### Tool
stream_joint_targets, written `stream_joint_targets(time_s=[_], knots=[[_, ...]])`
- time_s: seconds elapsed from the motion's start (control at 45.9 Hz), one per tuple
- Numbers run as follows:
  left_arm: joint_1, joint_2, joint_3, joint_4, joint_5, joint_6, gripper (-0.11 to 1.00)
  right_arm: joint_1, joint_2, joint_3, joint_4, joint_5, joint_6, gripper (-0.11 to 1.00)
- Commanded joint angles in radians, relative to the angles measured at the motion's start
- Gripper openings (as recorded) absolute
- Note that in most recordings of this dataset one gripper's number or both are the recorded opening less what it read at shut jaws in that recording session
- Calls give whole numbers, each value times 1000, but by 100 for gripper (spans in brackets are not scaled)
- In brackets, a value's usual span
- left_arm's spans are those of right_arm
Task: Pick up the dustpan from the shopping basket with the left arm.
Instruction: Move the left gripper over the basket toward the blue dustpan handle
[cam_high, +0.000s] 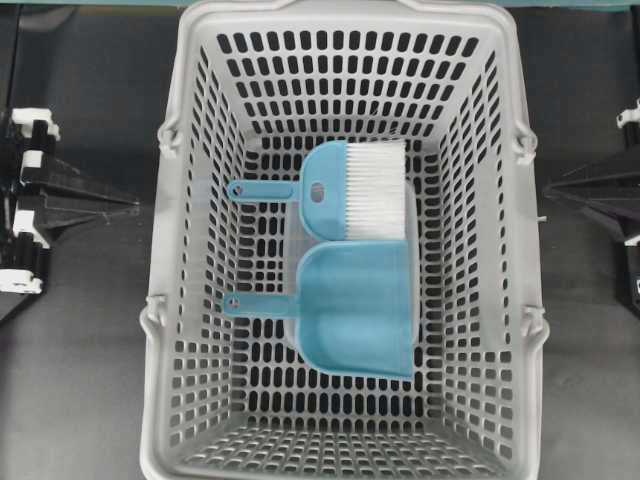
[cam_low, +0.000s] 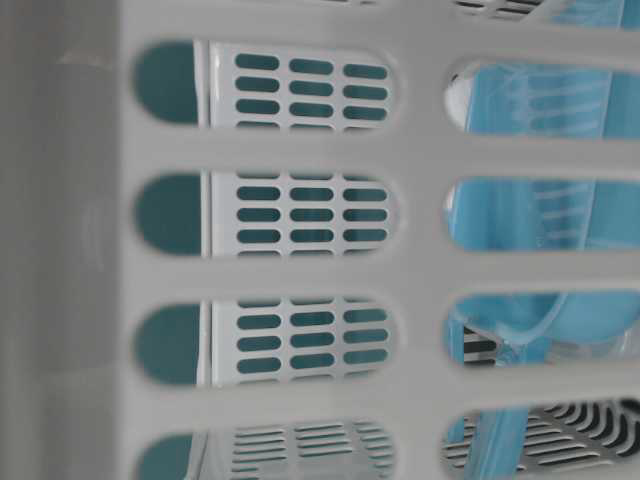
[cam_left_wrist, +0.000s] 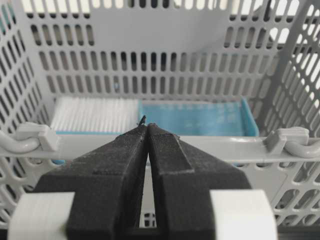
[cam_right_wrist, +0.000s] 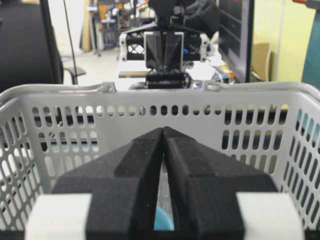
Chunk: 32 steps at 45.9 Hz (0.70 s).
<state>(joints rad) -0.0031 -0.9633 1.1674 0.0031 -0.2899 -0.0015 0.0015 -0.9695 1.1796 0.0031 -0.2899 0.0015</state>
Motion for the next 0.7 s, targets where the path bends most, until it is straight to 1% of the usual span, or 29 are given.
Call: stream_joint_targets(time_s=[0.0, 0.044, 0.087, 0.109, 0.218, 0.348, 0.414, 0.522, 0.675], knots=[[-3, 6, -51, 41, 6, -18, 6, 0, 6, -11, 0, -8, 3, 0], [-5, 11, -74, 41, 25, -25, 4, 2, 2, -8, 2, -3, 5, 2], [-6, 15, -98, 41, 49, -29, 0, 2, -2, -5, 2, 3, 5, 0], [-8, 18, -112, 41, 64, -29, 0, 2, -5, -5, 2, 12, 6, 0], [-12, 41, -201, 41, 178, -34, 0, 2, -12, -5, 2, 37, 6, 0], [-23, 98, -325, 41, 350, -32, 0, 2, -26, -6, 2, 49, 6, 0], [-32, 143, -399, 41, 437, -29, 0, 2, -32, -8, 2, 51, 6, 0], [-48, 221, -499, 41, 549, -18, 0, 2, -38, -8, 2, 54, 6, 0], [-67, 367, -657, 41, 706, -14, 0, 3, -40, -9, 6, 58, 6, 0]])
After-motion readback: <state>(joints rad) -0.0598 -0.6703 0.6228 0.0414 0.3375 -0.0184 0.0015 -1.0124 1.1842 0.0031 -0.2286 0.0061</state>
